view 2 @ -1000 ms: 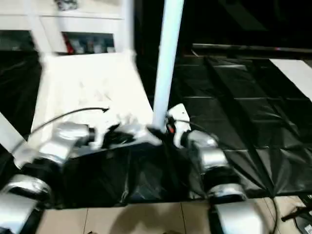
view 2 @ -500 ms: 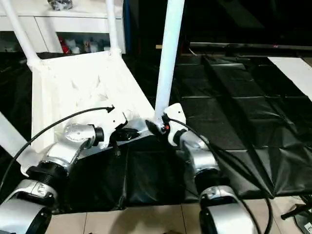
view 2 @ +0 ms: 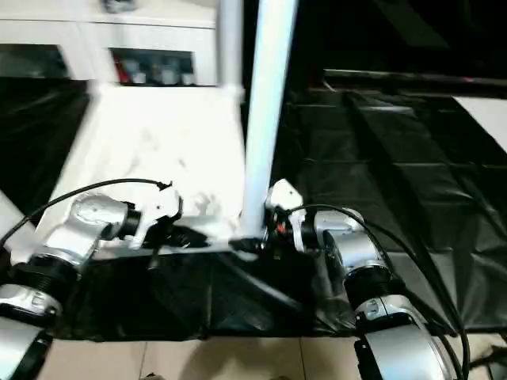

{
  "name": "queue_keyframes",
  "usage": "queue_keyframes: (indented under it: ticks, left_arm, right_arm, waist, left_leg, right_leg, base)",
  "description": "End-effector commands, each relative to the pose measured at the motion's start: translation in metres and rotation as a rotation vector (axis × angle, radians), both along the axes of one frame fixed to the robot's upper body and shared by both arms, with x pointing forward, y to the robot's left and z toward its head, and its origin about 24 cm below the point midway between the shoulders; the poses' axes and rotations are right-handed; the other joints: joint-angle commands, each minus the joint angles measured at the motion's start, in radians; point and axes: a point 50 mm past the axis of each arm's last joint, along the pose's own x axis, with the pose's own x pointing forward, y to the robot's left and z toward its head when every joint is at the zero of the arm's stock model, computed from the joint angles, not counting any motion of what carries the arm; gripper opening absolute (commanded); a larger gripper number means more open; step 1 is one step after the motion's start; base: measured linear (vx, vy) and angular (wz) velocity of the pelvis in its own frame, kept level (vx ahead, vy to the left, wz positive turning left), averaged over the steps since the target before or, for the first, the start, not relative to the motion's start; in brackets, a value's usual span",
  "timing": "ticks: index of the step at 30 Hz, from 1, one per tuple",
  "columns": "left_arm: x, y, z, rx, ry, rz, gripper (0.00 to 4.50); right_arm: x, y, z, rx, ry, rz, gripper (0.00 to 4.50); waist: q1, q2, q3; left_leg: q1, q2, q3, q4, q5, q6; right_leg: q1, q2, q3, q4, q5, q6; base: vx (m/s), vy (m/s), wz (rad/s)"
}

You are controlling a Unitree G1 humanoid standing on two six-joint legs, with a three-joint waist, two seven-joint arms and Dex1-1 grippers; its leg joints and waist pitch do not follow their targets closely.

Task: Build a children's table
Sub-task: Rotate leg to tighten

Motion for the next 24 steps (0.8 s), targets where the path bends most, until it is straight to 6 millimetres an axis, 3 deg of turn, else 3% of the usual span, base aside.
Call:
queue_keyframes:
  ticks: [1, 8, 15, 19, 21, 22, 24]
  left_arm:
    - [0.001, -0.015, 0.001, -0.009, -0.001, -0.05, 0.0]
    - [0.002, -0.015, 0.002, -0.013, 0.018, -0.084, 0.0]
    - [0.003, -0.017, 0.002, -0.024, 0.014, -0.06, 0.0]
    - [0.007, -0.016, 0.001, -0.033, -0.024, 0.031, 0.0]
    - [0.012, -0.021, 0.001, -0.063, -0.07, 0.136, 0.0]
    - [0.012, -0.021, 0.001, -0.063, -0.07, 0.136, 0.0]
    - [0.014, -0.029, -0.001, -0.087, -0.095, 0.203, 0.0]
  right_arm:
    - [-0.009, 0.023, -0.001, 0.0, 0.033, 0.174, 3.2]
    - [-0.016, 0.026, -0.002, -0.012, 0.108, 0.288, 2.68]
    - [-0.017, 0.028, -0.005, 0.027, 0.119, 0.246, 2.63]
    - [-0.01, 0.029, -0.005, 0.077, 0.075, 0.092, 2.63]
    - [0.003, 0.03, -0.008, 0.081, 0.011, -0.157, 2.62]
    - [0.003, 0.03, -0.008, 0.081, 0.011, -0.157, 2.62]
    - [0.011, 0.029, -0.014, 0.068, -0.003, -0.362, 2.6]
  waist:
    - [-0.002, 0.001, -0.053]
    - [0.01, 0.001, -0.058]
    - [0.011, 0.001, -0.058]
    - [0.011, 0.0, -0.054]
    - [0.006, -0.003, -0.048]
    - [0.001, -0.001, -0.047]
    - [-0.007, -0.005, -0.047]
  left_leg:
    - [0.003, 0.012, 0.01, -0.067, -0.245, 0.045]
    - [0.002, 0.01, 0.012, -0.062, -0.183, 0.061]
    - [0.003, 0.011, 0.011, -0.064, -0.203, 0.044]
    - [0.003, 0.011, 0.011, -0.067, -0.218, 0.037]
    - [0.007, 0.012, 0.008, -0.072, -0.266, 0.012]
    - [0.011, 0.009, 0.004, -0.073, -0.299, -0.005]
    - [0.005, 0.008, 0.0, -0.077, -0.286, -0.015]
  right_leg:
    - [0.054, -0.04, 0.038, -0.069, -0.213, -0.246]
    - [0.055, -0.039, 0.037, -0.059, -0.118, -0.266]
    - [0.057, -0.04, 0.037, -0.063, -0.164, -0.252]
    - [0.054, -0.041, 0.037, -0.067, -0.201, -0.241]
    - [0.047, -0.047, 0.039, -0.082, -0.327, -0.202]
    - [0.043, -0.049, 0.038, -0.088, -0.406, -0.18]
    - [0.045, -0.049, 0.038, -0.091, -0.443, -0.151]
  base:
    - [0.0, 0.0, 0.0]
    - [0.0, 0.0, 0.0]
    - [0.0, 0.0, 0.0]
    - [0.0, 0.0, 0.0]
    - [0.0, 0.0, 0.0]
    - [0.0, 0.0, 0.0]
    - [0.0, 0.0, 0.0]
